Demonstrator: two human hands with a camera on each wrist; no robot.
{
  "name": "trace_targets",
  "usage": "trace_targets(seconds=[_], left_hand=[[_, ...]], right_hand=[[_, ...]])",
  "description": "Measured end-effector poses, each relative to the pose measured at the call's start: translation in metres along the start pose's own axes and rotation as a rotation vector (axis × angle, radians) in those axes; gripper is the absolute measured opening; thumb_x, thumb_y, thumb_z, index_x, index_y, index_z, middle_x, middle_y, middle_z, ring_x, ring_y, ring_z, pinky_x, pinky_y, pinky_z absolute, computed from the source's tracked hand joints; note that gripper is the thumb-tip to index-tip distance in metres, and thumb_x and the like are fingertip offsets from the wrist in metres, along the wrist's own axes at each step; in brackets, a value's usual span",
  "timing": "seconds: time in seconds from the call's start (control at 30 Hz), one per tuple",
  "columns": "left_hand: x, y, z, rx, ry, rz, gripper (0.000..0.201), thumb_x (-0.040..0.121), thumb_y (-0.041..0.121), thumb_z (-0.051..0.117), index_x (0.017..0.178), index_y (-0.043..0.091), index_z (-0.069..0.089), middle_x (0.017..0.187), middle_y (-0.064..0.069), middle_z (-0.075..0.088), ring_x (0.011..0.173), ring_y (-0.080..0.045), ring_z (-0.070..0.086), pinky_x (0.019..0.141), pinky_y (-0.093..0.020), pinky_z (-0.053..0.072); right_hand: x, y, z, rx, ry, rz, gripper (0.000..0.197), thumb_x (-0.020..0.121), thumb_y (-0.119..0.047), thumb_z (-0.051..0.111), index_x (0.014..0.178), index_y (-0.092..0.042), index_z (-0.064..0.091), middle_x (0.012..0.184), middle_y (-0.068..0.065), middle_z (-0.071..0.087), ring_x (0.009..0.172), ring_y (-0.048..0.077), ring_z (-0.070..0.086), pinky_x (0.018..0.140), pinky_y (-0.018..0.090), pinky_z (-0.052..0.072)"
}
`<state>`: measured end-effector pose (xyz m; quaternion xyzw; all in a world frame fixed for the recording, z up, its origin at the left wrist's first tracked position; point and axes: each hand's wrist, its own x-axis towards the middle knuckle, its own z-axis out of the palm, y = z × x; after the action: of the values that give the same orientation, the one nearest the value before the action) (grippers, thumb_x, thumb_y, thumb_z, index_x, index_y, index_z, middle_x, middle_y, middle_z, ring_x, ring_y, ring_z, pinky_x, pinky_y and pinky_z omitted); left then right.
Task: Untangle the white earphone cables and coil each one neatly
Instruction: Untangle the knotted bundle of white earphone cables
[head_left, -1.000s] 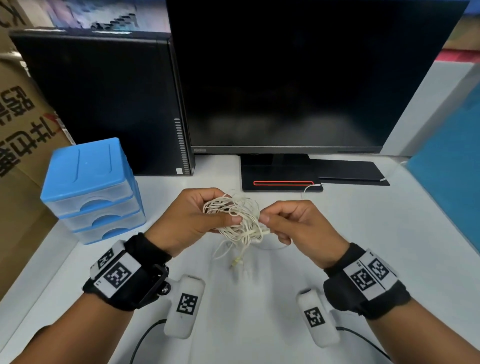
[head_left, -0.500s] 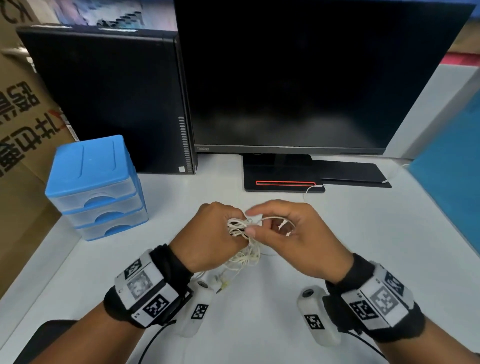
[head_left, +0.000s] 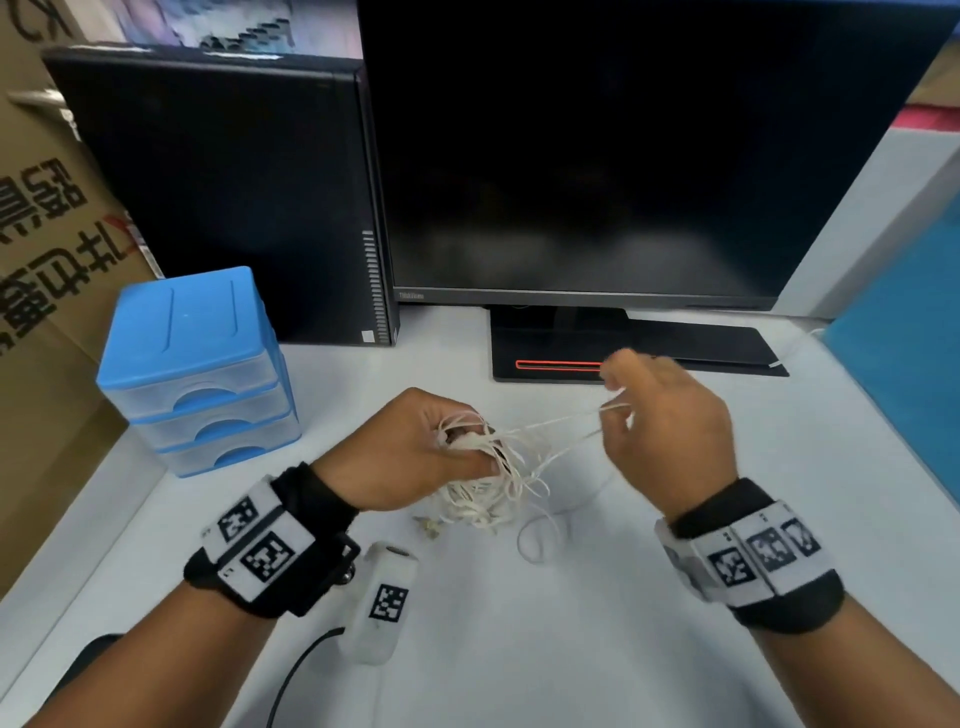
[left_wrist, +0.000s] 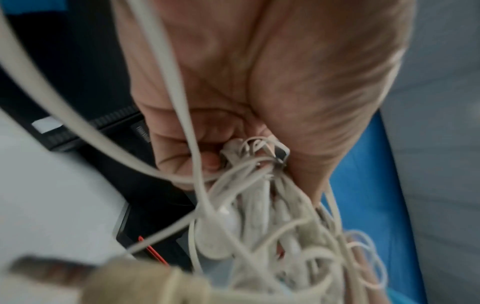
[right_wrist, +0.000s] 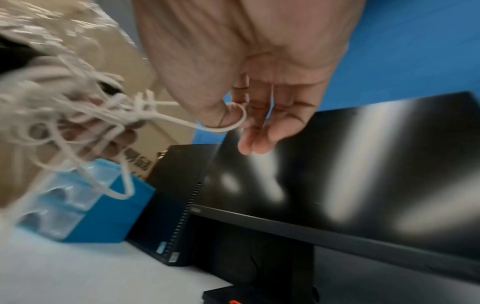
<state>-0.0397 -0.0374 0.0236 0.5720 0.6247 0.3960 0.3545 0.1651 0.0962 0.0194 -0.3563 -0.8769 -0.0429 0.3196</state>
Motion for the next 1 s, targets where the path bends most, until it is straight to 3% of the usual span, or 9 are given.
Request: trace_targets(seconds=[0.17, 0.23, 0.3, 0.37, 0.5, 0.57, 0.67, 0.8, 1.0], left_hand=[[0.004, -0.013, -0.023, -0.168, 0.079, -0.017, 0.012, 0.083, -0.004, 0.07, 0.092, -0.012, 0.068, 0.076, -0.002, 0.072, 0.068, -0.007, 0.062, 0.065, -0.016, 0.05], [0.007, -0.017, -0.027, -0.114, 0.139, -0.021, 0.009, 0.089, -0.007, 0.061, 0.09, -0.01, 0.07, 0.076, -0.003, 0.071, 0.066, -0.005, 0.061, 0.064, -0.014, 0.049], [0.009, -0.018, -0.027, -0.06, 0.19, -0.023, 0.012, 0.09, -0.005, 0.06, 0.087, -0.006, 0.072, 0.077, -0.009, 0.071, 0.067, -0.008, 0.061, 0.064, -0.015, 0.049], [0.01, -0.021, -0.029, -0.023, 0.254, -0.053, 0.013, 0.09, -0.001, 0.062, 0.085, 0.0, 0.074, 0.079, -0.013, 0.072, 0.067, -0.01, 0.062, 0.062, -0.015, 0.049], [0.009, -0.032, -0.044, -0.016, 0.391, -0.165, 0.014, 0.091, 0.007, 0.063, 0.087, -0.003, 0.071, 0.075, -0.012, 0.065, 0.064, -0.016, 0.054, 0.05, -0.017, 0.043], [0.009, -0.036, -0.05, -0.03, 0.442, -0.204, 0.016, 0.092, 0.009, 0.063, 0.088, -0.006, 0.069, 0.074, -0.013, 0.061, 0.06, -0.015, 0.051, 0.047, -0.016, 0.041], [0.008, -0.038, -0.054, -0.05, 0.495, -0.216, 0.02, 0.092, 0.009, 0.063, 0.085, -0.01, 0.066, 0.07, -0.012, 0.057, 0.051, -0.007, 0.047, 0.044, -0.016, 0.039], [0.006, -0.038, -0.062, -0.081, 0.602, -0.188, 0.019, 0.091, 0.009, 0.063, 0.074, 0.0, 0.066, 0.062, -0.003, 0.06, 0.053, -0.008, 0.052, 0.046, -0.016, 0.043], [0.008, -0.033, -0.053, -0.06, 0.504, -0.066, 0.014, 0.087, 0.002, 0.067, 0.083, 0.013, 0.073, 0.077, 0.004, 0.073, 0.07, -0.006, 0.064, 0.068, -0.021, 0.052]], right_hand=[[0.022, 0.048, -0.016, 0.78, -0.106, 0.687, 0.011, 0.095, -0.013, 0.057, 0.085, -0.015, 0.063, 0.084, 0.013, 0.072, 0.061, 0.013, 0.065, 0.054, 0.029, 0.051], [0.027, 0.054, -0.023, 1.079, -0.199, 0.856, 0.015, 0.098, -0.022, 0.054, 0.09, -0.014, 0.063, 0.072, 0.011, 0.071, 0.065, 0.019, 0.067, 0.06, 0.028, 0.05], [0.028, 0.055, -0.029, 1.301, -0.291, 0.869, 0.025, 0.098, -0.031, 0.052, 0.083, -0.013, 0.061, 0.045, 0.002, 0.047, 0.047, 0.019, 0.057, 0.07, 0.034, 0.056], [0.029, 0.055, -0.03, 1.349, -0.302, 0.832, 0.033, 0.096, -0.033, 0.055, 0.068, -0.017, 0.055, 0.044, -0.004, 0.025, 0.036, 0.013, 0.03, 0.069, 0.035, 0.057], [0.032, 0.061, -0.04, 1.41, -0.069, 0.89, 0.027, 0.097, -0.036, 0.055, 0.079, -0.017, 0.061, 0.048, -0.003, 0.046, 0.049, 0.013, 0.057, 0.066, 0.032, 0.059], [0.032, 0.07, -0.047, 1.453, -0.071, 0.928, 0.031, 0.098, -0.042, 0.05, 0.084, -0.018, 0.063, 0.043, -0.006, 0.041, 0.042, 0.009, 0.052, 0.052, 0.023, 0.053], [0.032, 0.077, -0.053, 1.215, -0.081, 0.905, 0.039, 0.094, -0.05, 0.055, 0.072, -0.02, 0.068, 0.044, -0.01, 0.029, 0.038, 0.007, 0.029, 0.044, 0.022, 0.029], [0.024, 0.081, -0.056, 0.183, -0.038, 0.654, 0.039, 0.081, -0.056, 0.069, 0.077, -0.017, 0.067, 0.066, -0.01, 0.055, 0.075, 0.023, 0.056, 0.073, 0.034, 0.046], [0.019, 0.081, -0.037, 0.17, -0.362, 0.542, 0.019, 0.08, -0.031, 0.077, 0.095, -0.028, 0.065, 0.08, 0.001, 0.065, 0.075, 0.022, 0.06, 0.069, 0.029, 0.043]])
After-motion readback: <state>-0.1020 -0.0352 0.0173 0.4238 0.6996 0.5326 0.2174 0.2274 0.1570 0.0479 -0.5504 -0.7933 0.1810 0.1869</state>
